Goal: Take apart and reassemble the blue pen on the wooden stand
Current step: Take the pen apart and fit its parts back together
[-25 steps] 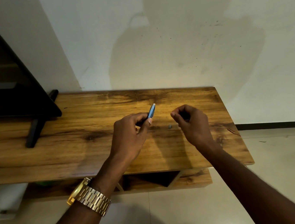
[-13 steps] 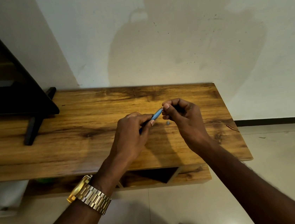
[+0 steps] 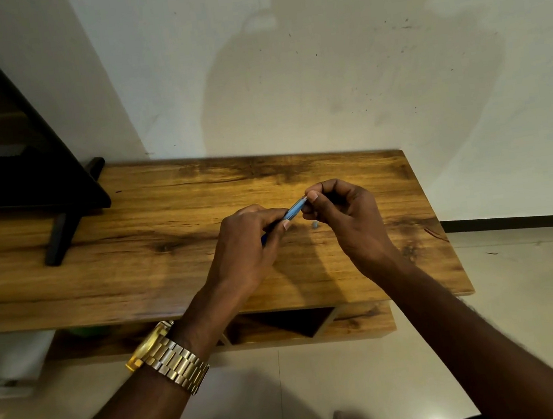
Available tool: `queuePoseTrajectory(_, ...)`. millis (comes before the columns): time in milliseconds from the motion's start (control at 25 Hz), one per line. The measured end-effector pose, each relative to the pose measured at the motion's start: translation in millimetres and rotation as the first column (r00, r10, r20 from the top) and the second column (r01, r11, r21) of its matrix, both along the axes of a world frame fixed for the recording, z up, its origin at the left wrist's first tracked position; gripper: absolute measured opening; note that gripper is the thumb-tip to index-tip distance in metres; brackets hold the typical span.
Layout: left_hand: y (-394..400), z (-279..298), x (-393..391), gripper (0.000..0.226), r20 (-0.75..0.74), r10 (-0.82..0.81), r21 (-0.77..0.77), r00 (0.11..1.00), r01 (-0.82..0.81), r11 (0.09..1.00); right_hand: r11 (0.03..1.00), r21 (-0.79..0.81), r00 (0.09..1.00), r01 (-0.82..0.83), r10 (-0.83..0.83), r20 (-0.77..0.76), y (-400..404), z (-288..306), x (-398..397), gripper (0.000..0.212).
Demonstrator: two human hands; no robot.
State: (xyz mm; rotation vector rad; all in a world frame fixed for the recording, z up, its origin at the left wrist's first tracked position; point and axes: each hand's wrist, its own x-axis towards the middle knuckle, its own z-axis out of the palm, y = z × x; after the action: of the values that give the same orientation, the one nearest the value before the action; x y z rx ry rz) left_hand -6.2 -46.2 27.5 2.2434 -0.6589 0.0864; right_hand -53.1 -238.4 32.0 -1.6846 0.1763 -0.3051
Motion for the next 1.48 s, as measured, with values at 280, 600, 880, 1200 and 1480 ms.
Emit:
queuePoseTrajectory(280,2.4,-1.4,2.3,0.031,0.033,-0.009,0.044,0.999,0.008,0.999,0.954,-0.296,0.998,-0.05,0.035,-0.053,-16.5,-0.9,-1.6,0.011)
queuePoseTrajectory(600,1.4,-0.9,-0.2,0.03,0.0,-0.037,-0.003,0.999,0.037,0.999,0.994,-0.029,0.992,-0.103,0.101,-0.078,-24.1,-3.3,-1.7,0.015)
queuePoseTrajectory(880,-0.2,-0.4,-1.3,0.03,0.022,-0.034,0.028,0.999,0.034,0.999,0.95,0.276,0.976,-0.145,0.183,-0.118,-24.8,-0.9,-0.9,0.015)
queuePoseTrajectory(1200,1.4,-1.3,-1.3,0.03,0.019,-0.065,0.034,0.998,0.064,0.997,0.919,0.367,0.959,-0.145,0.222,-0.175,-26.3,0.8,-2.9,0.022)
queuePoseTrajectory(1480,-1.4,1.9,-0.7,0.03,-0.069,-0.011,-0.046,0.998,0.008,0.999,0.911,0.391,0.977,-0.132,0.187,-0.107,-27.1,4.7,-2.2,0.018)
